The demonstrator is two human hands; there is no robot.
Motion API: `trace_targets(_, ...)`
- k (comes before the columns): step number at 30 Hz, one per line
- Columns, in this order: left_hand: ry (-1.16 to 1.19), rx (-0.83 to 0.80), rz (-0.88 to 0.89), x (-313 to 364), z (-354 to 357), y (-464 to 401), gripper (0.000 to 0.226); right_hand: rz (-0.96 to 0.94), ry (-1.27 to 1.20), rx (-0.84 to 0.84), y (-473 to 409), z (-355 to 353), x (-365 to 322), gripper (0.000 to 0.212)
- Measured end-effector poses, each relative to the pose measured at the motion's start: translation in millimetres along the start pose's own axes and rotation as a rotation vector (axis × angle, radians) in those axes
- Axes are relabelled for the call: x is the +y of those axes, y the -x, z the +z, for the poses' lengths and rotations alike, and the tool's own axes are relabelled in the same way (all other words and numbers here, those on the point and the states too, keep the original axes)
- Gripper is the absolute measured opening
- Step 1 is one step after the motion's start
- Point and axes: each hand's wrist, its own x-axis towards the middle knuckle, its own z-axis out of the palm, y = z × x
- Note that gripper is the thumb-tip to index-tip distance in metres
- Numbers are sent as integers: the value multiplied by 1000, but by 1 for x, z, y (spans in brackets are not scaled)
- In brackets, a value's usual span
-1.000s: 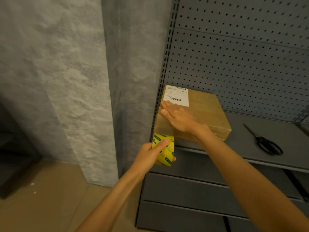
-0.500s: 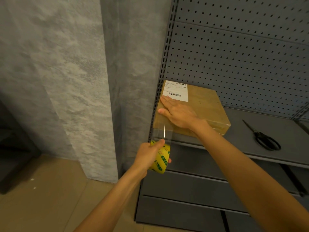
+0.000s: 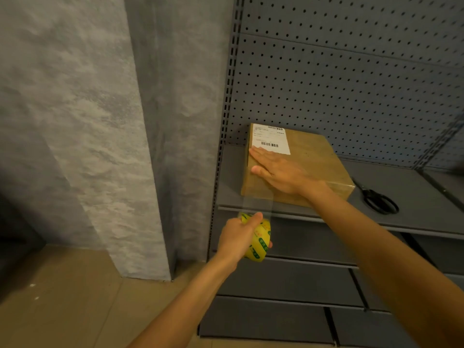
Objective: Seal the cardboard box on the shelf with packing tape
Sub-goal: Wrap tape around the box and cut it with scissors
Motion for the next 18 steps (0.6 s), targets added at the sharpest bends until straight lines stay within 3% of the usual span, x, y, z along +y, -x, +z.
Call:
trace_targets(6,-52,-49,-23,-1,40,-11,42,79,14,43,23,-2,32,58)
trace_targets(10,-65,-42,-46,-4,51,-16,44,206,-162,67,26,-2,45,59)
trace_targets(18,-96,-20,-31,-11,80,-20,46,106,-53,99,35,3,70,53)
